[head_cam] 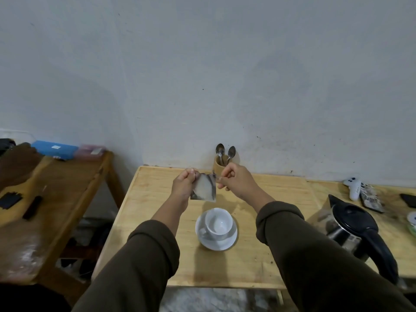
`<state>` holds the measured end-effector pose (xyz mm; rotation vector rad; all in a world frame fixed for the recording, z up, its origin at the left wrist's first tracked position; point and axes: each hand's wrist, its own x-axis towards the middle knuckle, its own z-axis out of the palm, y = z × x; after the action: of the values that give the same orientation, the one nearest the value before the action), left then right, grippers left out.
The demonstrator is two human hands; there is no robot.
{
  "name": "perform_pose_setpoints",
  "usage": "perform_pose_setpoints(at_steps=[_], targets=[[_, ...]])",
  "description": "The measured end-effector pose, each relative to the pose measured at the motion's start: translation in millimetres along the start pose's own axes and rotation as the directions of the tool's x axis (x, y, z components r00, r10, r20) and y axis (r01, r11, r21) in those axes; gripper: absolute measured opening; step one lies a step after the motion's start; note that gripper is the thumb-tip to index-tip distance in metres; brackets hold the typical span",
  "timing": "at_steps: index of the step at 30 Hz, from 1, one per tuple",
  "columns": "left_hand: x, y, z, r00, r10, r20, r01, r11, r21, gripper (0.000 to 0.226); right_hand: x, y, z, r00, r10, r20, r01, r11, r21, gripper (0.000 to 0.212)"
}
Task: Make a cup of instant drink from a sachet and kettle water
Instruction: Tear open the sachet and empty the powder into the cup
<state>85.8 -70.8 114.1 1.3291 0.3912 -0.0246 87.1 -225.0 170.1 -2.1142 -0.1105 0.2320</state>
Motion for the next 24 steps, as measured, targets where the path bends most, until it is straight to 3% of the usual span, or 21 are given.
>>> perform_pose_setpoints(at_steps=[3,6,13,24], targets=[[-5,-5,7,0.999,0.009,0.03,-0.008,1.0,-0.022,0.03,-2,0,3,0.998,0.022,0.054,-0.022,1.0,-0.014,0.024],[-9,-10,8,0.999,-0.018,0.032,0.018,1.0,0.017,0.028,-3,2,8,0.995,0.023,0.101,-0.007,0.987,-0.158,0.025],[-16,-25,18,0.996,-0.089,0.025,0.089,0.996,0.024,0.024,-7,15,13,0.994,0.107,0.025,-0.102,0.982,-0.157,0.036],[-32,-71,27,0.92,-0.39,-0.046,0.391,0.92,0.036,0.027,-24,54,7,0.966,0.247,0.077,-0.218,0.938,-0.271,0.036]])
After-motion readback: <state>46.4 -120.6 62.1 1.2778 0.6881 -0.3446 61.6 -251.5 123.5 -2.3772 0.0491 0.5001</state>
